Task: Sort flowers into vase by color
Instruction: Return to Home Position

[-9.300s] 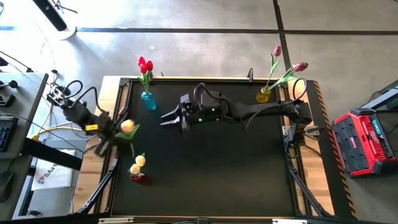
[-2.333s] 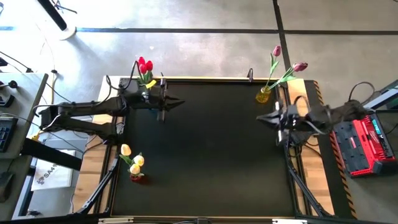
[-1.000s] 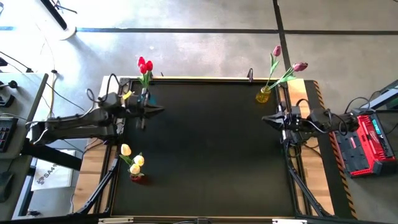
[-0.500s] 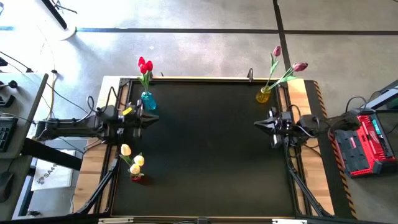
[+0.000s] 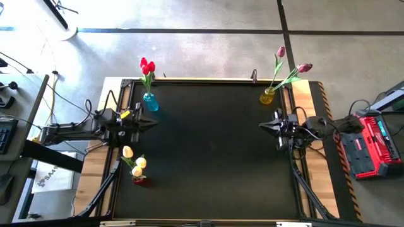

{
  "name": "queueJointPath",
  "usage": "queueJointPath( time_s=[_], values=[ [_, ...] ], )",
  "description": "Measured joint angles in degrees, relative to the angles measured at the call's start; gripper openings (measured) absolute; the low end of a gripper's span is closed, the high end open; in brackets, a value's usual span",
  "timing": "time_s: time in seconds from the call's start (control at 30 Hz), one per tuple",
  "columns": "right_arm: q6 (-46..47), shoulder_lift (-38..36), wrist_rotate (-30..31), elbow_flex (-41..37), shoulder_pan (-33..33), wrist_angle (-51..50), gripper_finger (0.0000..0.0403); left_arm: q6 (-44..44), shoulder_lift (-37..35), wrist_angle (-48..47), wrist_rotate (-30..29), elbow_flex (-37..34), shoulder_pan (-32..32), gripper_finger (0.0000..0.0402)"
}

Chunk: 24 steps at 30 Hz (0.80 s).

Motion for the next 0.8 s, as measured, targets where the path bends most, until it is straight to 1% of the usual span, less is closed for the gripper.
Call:
queueJointPath(
  time_s=[0.13,0.23,0.33,0.47,0.57,0.8],
  values=[
    [-0.59,-2.78,-0.02,0.00,0.02,-2.85,0.0000,-0.24,-1.84,-1.82,1.11,0.00,0.56,0.0000],
    [-0.51,-4.73,-0.02,0.00,0.01,-5.44,0.0000,1.13,-3.59,-2.20,1.19,0.00,0.95,0.0000],
    [0.10,-4.58,-0.33,0.00,0.02,-6.51,0.0000,2.49,-6.72,-3.78,0.96,0.00,1.74,0.0000],
    [0.11,-4.54,-1.21,0.00,0.02,-7.49,0.0000,0.90,-11.12,-7.09,1.70,0.00,2.56,0.0000],
    [0.08,-4.54,-1.31,-0.05,0.02,-7.82,0.0000,-0.03,-11.21,-8.21,2.63,0.02,2.56,0.0000],
    [1.87,-4.52,-0.93,-5.70,0.00,1.96,0.0000,-0.48,-11.18,-7.63,3.90,-1.27,2.56,0.0000]
  ],
)
